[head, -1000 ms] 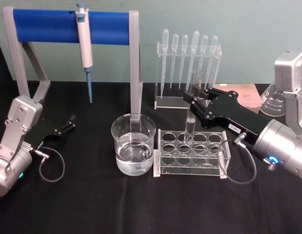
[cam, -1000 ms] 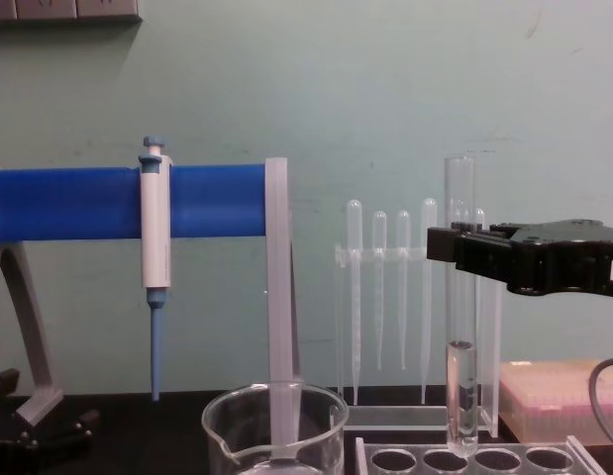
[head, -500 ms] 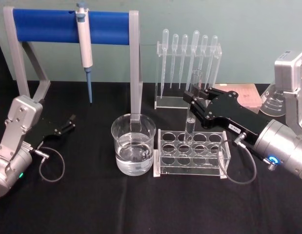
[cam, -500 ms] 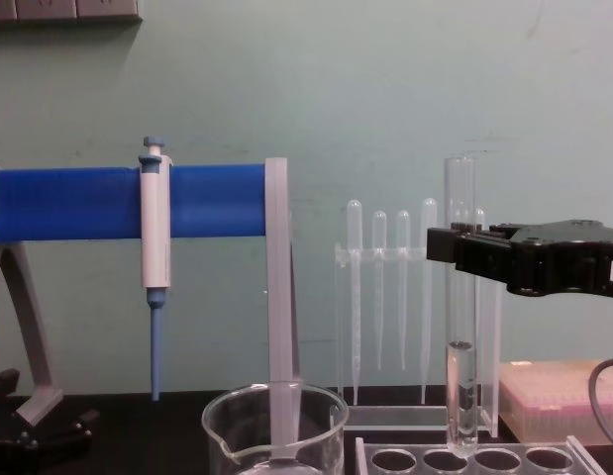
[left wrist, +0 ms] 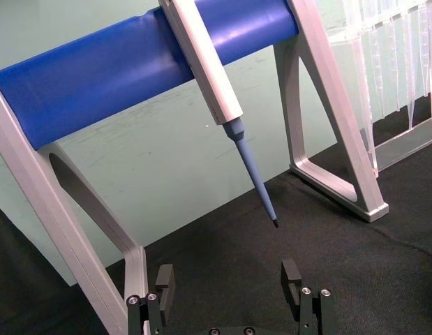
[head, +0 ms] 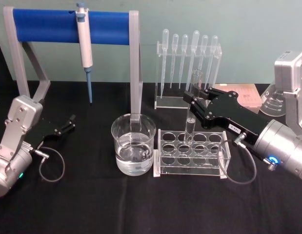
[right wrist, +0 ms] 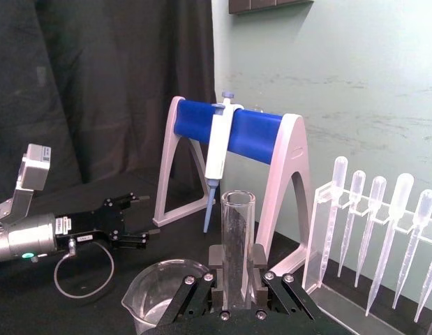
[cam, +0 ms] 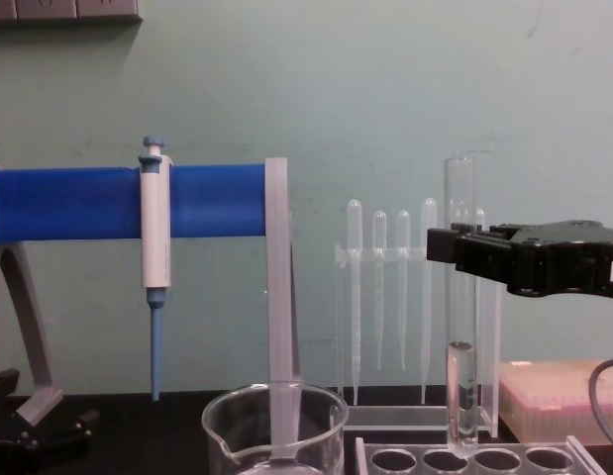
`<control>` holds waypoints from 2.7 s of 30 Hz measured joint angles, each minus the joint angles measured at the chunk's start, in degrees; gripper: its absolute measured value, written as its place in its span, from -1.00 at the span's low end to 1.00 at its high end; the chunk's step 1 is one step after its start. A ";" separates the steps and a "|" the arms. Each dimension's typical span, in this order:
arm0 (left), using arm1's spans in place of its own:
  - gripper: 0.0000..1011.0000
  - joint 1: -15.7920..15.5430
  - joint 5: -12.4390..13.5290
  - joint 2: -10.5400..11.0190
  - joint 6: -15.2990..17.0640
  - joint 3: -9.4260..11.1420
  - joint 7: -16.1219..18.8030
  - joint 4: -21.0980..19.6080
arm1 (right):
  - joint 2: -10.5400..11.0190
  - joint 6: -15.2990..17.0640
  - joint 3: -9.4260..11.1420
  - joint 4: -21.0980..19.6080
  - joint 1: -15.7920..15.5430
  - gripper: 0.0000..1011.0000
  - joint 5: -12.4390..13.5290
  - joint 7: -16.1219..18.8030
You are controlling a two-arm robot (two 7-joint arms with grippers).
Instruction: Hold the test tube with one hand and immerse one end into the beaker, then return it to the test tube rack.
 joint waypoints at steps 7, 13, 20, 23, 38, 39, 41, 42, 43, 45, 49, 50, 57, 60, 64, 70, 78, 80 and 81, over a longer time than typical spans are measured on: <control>0.98 0.00 0.00 0.00 0.00 0.00 0.00 0.00 | 0.00 0.00 0.00 0.00 0.00 -0.56 0.00 0.04; 0.98 0.00 0.00 0.00 0.00 0.00 0.00 0.00 | 0.00 0.00 0.00 0.00 0.00 -0.56 0.00 0.06; 0.98 0.00 0.00 0.00 0.00 0.00 0.00 0.00 | 0.00 0.00 0.00 0.00 0.00 -0.56 0.00 0.06; 0.98 0.00 0.00 0.00 0.00 0.00 0.00 0.00 | 0.00 0.01 0.00 0.00 0.00 -0.56 0.00 0.06; 0.98 0.00 0.00 0.00 0.00 0.00 0.00 0.00 | 0.00 0.01 0.00 0.00 0.00 -0.56 0.00 0.05; 0.98 0.00 0.00 0.00 0.00 0.00 0.00 0.00 | 0.00 0.01 0.00 0.00 0.00 -0.56 0.00 0.05; 0.98 0.00 0.00 0.00 0.00 0.00 0.00 0.00 | 0.00 0.01 0.00 0.00 0.00 -0.56 0.00 0.05; 0.98 0.00 0.00 0.00 0.00 0.00 0.00 0.00 | 0.00 0.01 0.00 0.00 0.00 -0.56 0.00 0.05; 0.98 0.00 0.00 0.00 0.00 0.00 0.00 0.00 | 0.00 0.01 0.00 0.00 0.00 -0.56 0.00 0.05; 0.98 0.00 0.00 0.00 0.00 0.00 0.00 0.00 | 0.00 0.01 0.00 0.00 0.00 -0.56 0.00 0.05; 0.98 0.00 0.00 0.00 0.00 0.00 0.00 0.00 | 0.00 0.01 0.00 0.00 0.00 -0.56 0.00 0.05; 0.98 0.00 0.00 0.00 0.00 0.00 0.00 0.00 | 0.00 0.01 0.00 0.00 0.00 -0.56 0.00 0.05; 0.98 0.00 0.00 0.00 0.00 0.00 0.00 0.00 | 0.00 0.01 0.00 0.00 0.00 -0.56 0.00 0.05; 0.98 0.00 0.00 0.00 0.00 0.00 0.00 0.00 | 0.00 0.01 0.00 0.00 0.00 -0.56 0.00 0.05; 0.98 0.00 0.00 0.00 0.00 0.00 0.00 0.00 | 0.00 0.01 0.00 0.00 0.00 -0.56 0.00 0.05; 0.98 0.00 0.00 0.00 0.00 0.00 0.00 0.00 | 0.00 0.01 0.00 0.00 0.00 -0.56 0.00 0.05; 0.98 0.00 0.00 0.00 0.00 0.00 0.00 0.00 | 0.00 0.01 0.00 0.00 0.00 -0.56 0.00 0.06; 0.98 0.00 0.00 0.00 0.00 0.00 0.00 0.00 | 0.00 0.01 0.00 0.00 0.00 -0.56 0.00 0.06; 0.98 0.00 0.00 0.00 0.00 0.00 0.00 0.00 | 0.00 0.01 0.00 0.00 0.00 -0.56 0.00 0.06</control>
